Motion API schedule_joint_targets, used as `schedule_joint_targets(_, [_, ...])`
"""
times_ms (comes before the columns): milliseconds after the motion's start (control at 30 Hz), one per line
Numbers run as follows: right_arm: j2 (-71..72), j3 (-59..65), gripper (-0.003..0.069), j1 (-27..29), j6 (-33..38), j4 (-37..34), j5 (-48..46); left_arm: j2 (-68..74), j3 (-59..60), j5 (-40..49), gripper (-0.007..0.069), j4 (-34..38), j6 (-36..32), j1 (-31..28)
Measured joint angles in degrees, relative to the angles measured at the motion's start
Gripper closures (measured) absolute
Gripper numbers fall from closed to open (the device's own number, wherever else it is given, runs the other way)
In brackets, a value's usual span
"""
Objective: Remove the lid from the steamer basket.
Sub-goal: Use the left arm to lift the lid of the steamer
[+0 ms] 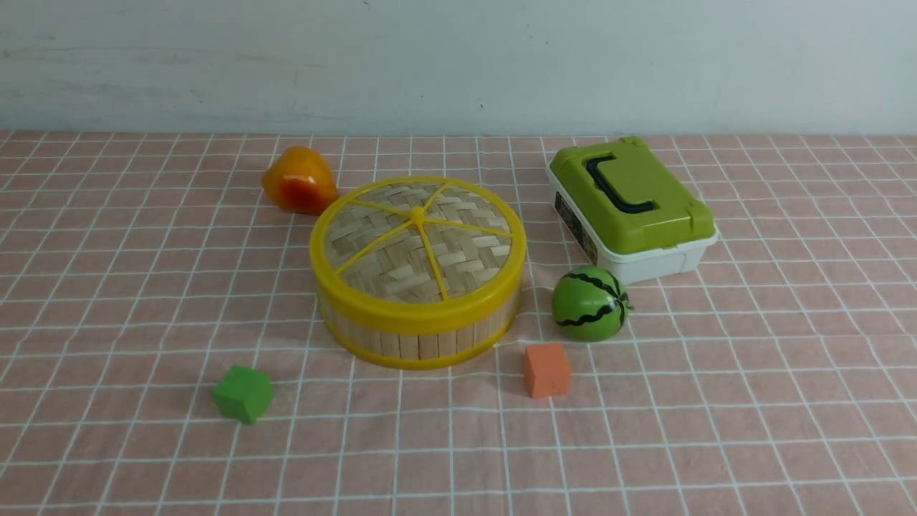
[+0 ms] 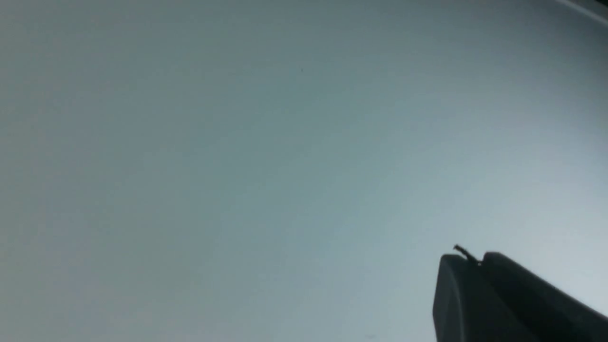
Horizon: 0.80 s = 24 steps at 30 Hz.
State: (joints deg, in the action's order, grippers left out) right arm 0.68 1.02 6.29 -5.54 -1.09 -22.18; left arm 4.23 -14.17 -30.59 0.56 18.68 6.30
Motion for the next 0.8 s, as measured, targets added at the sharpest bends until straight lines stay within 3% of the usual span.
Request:
schedule_joint_targets(100, [0.00,0.00,0.0418,0.00,0.00,0.00,0.00,11.12,-15.50,17.10,0.0585,-1.07,-2.33,0.00])
schedule_joint_targets(200, [0.00,0.00,0.0418,0.00,0.00,0.00,0.00,21.34,-25.02,24.22,0.0585,-1.14,-3.27,0.00])
schedule_joint_targets(367, [0.00,0.00,0.0418,0.00,0.00,0.00,0.00,36.37,-33.30,27.36,0.0585,-1.09,-2.90,0.00])
schedule_joint_targets(600, [0.00,0.00,0.0418,0.00,0.00,0.00,0.00,57.88,-44.59,36.87,0.0585,-0.56,3.84,0.00])
schedule_joint_targets(800, [0.00,0.00,0.0418,0.00,0.00,0.00,0.00,74.50,-60.29,58.87,0.0585,-0.56,-0.39,4.48])
